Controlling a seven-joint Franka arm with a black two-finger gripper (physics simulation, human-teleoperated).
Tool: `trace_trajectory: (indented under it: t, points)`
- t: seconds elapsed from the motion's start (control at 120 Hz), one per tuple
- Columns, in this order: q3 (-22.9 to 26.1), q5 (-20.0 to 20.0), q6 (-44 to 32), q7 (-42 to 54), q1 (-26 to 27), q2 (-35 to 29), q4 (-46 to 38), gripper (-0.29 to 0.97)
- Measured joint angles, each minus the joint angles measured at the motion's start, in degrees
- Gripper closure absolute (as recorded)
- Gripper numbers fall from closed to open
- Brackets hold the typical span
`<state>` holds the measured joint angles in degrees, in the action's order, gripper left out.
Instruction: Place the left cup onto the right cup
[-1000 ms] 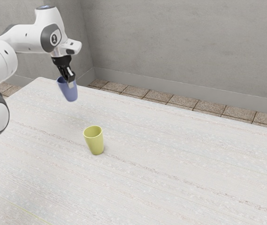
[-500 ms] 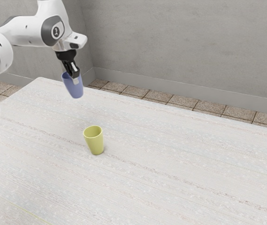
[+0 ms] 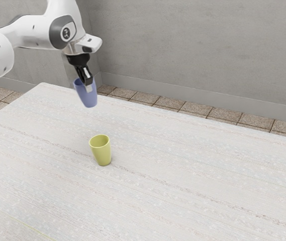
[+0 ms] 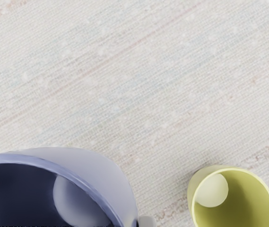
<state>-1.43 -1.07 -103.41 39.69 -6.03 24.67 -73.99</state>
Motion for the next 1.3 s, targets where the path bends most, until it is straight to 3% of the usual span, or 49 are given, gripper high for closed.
trace_trajectory:
  t: [1.3]
  points:
    - [2.84, -0.92, -5.09, -0.74, 3.12, -9.68, -19.03, 0.79]
